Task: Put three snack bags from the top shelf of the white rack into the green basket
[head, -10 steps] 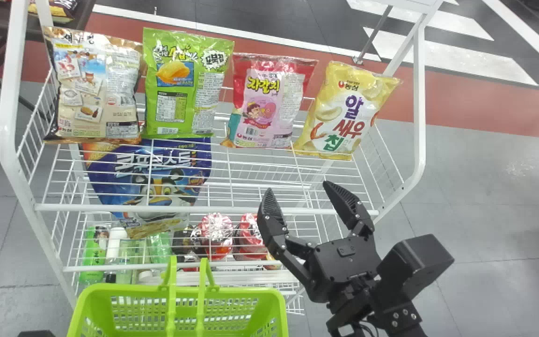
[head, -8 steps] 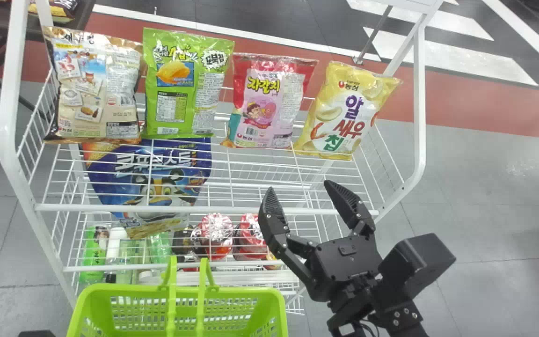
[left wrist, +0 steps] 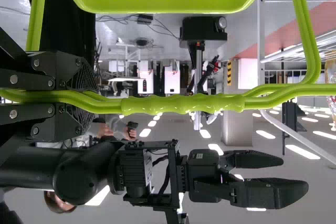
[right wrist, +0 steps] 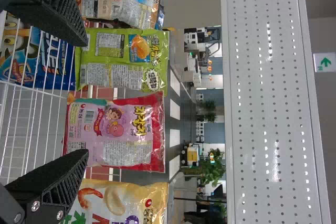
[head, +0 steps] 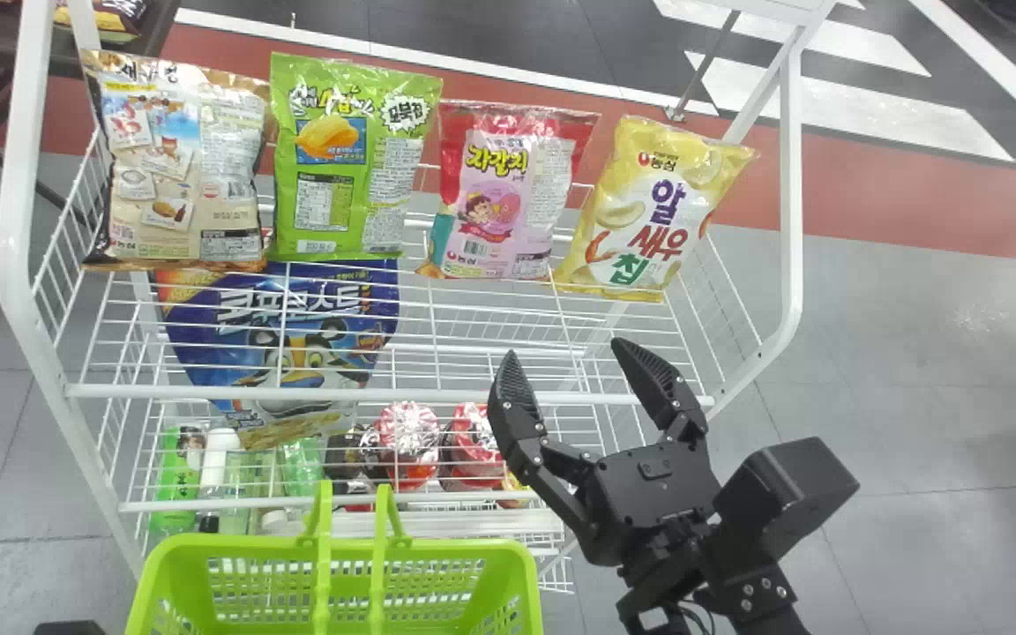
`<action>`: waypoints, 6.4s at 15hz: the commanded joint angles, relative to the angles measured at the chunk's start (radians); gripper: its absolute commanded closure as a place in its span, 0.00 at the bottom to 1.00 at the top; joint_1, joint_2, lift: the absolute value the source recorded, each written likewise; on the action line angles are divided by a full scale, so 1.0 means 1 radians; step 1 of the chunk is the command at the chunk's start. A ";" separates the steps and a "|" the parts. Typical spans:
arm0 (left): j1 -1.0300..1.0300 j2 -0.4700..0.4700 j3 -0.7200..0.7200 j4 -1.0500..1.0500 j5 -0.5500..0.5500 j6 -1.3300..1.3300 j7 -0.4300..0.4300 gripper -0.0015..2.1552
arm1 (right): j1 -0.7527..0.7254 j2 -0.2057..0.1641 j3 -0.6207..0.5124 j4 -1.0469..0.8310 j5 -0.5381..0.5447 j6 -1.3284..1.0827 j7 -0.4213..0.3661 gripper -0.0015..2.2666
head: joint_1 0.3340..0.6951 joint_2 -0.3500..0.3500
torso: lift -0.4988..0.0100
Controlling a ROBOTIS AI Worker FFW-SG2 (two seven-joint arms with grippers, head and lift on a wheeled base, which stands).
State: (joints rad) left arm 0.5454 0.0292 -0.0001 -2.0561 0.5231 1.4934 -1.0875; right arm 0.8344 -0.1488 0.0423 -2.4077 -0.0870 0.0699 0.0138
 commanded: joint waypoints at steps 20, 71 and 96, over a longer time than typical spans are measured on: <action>-0.045 0.008 0.008 0.074 0.006 -0.003 -0.014 1.00 | -1.028 0.150 0.380 0.820 -0.043 0.426 0.101 0.04 | 1.00 0.54 | 0.98; -0.055 0.017 -0.020 -0.003 0.038 -0.156 0.069 1.00 | -0.069 0.041 -0.197 -0.110 -0.195 1.101 0.531 0.89 | 1.00 0.00 | 0.98; -0.061 0.023 -0.026 -0.001 0.029 -0.144 0.078 1.00 | -0.693 0.127 0.162 0.409 0.102 0.380 0.138 0.04 | 1.00 0.12 | 0.98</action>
State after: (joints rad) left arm 0.4892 0.0502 -0.0262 -2.0578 0.5532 1.3423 -1.0078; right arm 0.2378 -0.0484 0.1504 -2.0998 -0.0358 0.4574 0.1659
